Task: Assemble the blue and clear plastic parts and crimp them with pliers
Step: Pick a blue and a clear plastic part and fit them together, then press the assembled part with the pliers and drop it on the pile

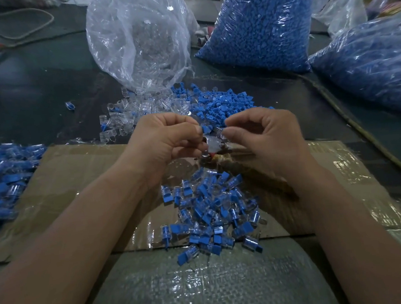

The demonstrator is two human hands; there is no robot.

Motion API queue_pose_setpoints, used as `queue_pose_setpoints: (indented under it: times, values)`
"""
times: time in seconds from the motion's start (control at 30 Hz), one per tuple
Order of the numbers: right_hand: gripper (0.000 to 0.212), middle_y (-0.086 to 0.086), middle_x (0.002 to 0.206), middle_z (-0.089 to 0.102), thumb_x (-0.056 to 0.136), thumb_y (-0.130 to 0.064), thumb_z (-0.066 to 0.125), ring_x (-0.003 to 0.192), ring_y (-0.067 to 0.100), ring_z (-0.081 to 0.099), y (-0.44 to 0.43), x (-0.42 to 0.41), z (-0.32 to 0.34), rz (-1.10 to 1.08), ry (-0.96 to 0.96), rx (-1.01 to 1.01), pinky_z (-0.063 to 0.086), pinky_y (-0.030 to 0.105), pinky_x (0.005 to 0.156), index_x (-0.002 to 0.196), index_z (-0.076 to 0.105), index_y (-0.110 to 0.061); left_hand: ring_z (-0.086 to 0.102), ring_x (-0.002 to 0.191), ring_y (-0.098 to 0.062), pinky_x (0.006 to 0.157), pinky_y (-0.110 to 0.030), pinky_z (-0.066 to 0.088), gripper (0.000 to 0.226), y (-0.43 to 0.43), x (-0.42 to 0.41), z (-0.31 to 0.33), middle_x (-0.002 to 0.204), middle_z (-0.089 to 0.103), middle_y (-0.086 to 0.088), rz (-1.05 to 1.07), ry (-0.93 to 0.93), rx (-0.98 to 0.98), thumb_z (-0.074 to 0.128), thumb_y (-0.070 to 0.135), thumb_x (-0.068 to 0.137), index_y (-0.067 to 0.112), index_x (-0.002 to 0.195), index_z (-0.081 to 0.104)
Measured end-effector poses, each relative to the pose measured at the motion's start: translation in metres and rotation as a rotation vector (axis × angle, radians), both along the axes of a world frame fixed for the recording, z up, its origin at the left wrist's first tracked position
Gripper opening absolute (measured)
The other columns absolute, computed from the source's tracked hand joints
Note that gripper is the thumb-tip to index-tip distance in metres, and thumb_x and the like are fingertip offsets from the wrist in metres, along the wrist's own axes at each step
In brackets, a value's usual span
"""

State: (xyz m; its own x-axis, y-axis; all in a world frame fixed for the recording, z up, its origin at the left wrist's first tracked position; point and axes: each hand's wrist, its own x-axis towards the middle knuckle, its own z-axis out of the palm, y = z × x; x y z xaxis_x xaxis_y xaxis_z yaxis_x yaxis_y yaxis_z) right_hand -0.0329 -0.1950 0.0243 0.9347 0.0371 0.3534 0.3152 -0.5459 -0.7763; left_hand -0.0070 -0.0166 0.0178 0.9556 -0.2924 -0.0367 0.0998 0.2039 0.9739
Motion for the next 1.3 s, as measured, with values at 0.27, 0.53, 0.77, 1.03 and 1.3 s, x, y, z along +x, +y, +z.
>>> queue_pose_setpoints:
  times: [0.27,0.53,0.77,1.03,1.3]
  values:
    - [0.043,-0.02,0.099,0.058,0.064,-0.037,0.078,0.09,-0.004,0.053,-0.039,0.003,0.011,0.053,0.491,-0.321,0.036,0.014,0.071,0.101,0.057,-0.037,0.065,0.054,-0.018,0.047,-0.017,0.051,0.017,0.003,0.003,0.0,0.055,0.064,-0.005,0.032,0.001,-0.033,0.066,0.008,0.055,0.002,0.07,0.059]
    - [0.081,-0.029,0.098,0.038,0.057,-0.033,0.084,0.092,-0.001,0.04,-0.035,0.001,0.013,0.126,0.607,-0.545,0.03,0.01,0.069,0.128,0.045,-0.033,0.065,0.054,-0.018,0.047,-0.017,0.051,0.017,0.003,0.003,0.0,0.055,0.064,-0.005,0.023,-0.002,-0.034,0.066,0.007,0.056,0.001,0.071,0.058]
    - [0.053,-0.02,0.089,0.043,0.064,-0.031,0.077,0.086,0.007,0.047,-0.022,0.002,0.013,0.003,0.504,-0.667,0.041,0.028,0.07,0.112,0.055,-0.034,0.065,0.054,-0.018,0.046,-0.017,0.051,0.017,0.003,0.003,-0.001,0.056,0.064,-0.006,0.02,0.006,-0.041,0.066,0.007,0.057,0.001,0.071,0.059]
    - [0.019,-0.002,0.09,0.055,0.077,-0.017,0.059,0.078,0.015,0.046,-0.009,0.004,0.005,-0.138,0.33,-0.863,0.033,0.027,0.059,0.094,0.059,-0.026,0.066,0.057,-0.019,0.048,-0.018,0.051,0.018,0.003,0.005,-0.002,0.058,0.065,-0.006,0.028,0.009,-0.046,0.065,0.008,0.058,0.002,0.073,0.059]
    - [0.019,-0.003,0.088,0.044,0.08,-0.014,0.058,0.083,0.015,0.041,-0.014,0.005,0.0,-0.189,0.348,-0.79,0.031,0.027,0.065,0.093,0.049,-0.023,0.067,0.058,-0.018,0.05,-0.017,0.051,0.015,0.004,0.004,-0.002,0.059,0.066,-0.005,0.039,0.001,-0.069,0.064,0.008,0.06,0.003,0.073,0.058]
